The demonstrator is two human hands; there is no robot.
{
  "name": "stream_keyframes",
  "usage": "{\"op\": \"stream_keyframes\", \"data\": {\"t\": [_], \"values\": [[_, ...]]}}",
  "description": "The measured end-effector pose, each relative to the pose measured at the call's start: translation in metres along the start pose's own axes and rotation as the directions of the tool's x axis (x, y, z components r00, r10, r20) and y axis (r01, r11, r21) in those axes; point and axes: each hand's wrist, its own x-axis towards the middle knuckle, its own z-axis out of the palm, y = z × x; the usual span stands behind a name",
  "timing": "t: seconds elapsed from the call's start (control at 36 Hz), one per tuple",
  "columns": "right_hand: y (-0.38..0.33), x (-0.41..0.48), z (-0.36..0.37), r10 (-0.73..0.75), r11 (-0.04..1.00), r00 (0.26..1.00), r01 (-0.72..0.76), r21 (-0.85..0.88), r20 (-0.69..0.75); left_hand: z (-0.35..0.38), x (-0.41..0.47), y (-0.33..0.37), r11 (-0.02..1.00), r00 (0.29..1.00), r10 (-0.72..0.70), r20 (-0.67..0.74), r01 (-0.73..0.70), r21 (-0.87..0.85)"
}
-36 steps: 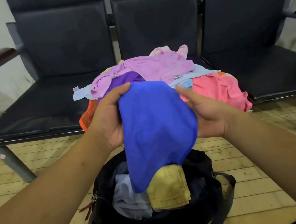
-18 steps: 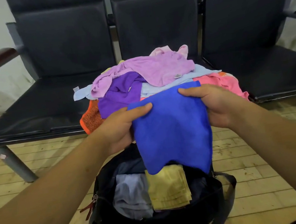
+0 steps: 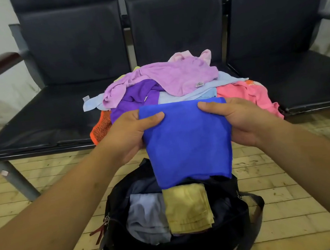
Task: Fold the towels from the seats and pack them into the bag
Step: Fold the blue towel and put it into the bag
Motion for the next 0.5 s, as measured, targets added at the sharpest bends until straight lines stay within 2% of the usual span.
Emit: {"op": "stream_keyframes", "data": {"t": [0.06, 0.11, 0.17, 0.22, 0.28, 0.33, 0.42, 0.5], "values": [[0.002, 0.002, -0.001, -0.016, 1.000, 1.000, 0.016, -0.010, -0.021, -0.003, 0.004, -0.005, 0.999, 0.999, -0.014, -0.052, 0.016, 0.031], [0.003, 0.002, -0.002, -0.024, 1.000, 0.999, 0.024, -0.013, 0.022, -0.005, 0.006, -0.007, 0.999, 0.995, -0.050, -0.081, 0.049, -0.013], [0.005, 0.003, -0.002, -0.013, 0.999, 0.994, 0.017, -0.041, 0.105, -0.006, 0.007, -0.006, 0.992, 0.995, -0.082, -0.056, 0.076, -0.102], [0.006, 0.005, -0.004, -0.011, 0.994, 0.993, 0.024, -0.111, 0.118, -0.007, 0.006, -0.003, 0.988, 0.996, -0.090, 0.012, 0.091, -0.121], [0.008, 0.008, -0.007, -0.022, 0.988, 0.997, 0.033, -0.154, 0.071, -0.010, 0.007, -0.001, 0.996, 0.996, -0.077, 0.051, 0.079, -0.035], [0.008, 0.011, -0.010, -0.047, 0.987, 0.999, 0.050, -0.153, 0.026, -0.015, 0.007, -0.001, 0.991, 0.999, -0.033, 0.011, 0.031, 0.133], [0.009, 0.015, -0.013, -0.099, 0.985, 0.995, 0.094, -0.143, -0.033, -0.021, 0.008, -0.003, 0.904, 0.991, 0.108, -0.078, -0.066, 0.423], [0.011, 0.018, -0.016, -0.159, 0.976, 0.984, 0.144, -0.163, -0.084, -0.020, 0.007, -0.003, 0.901, 0.980, 0.161, -0.121, -0.095, 0.423]]}}
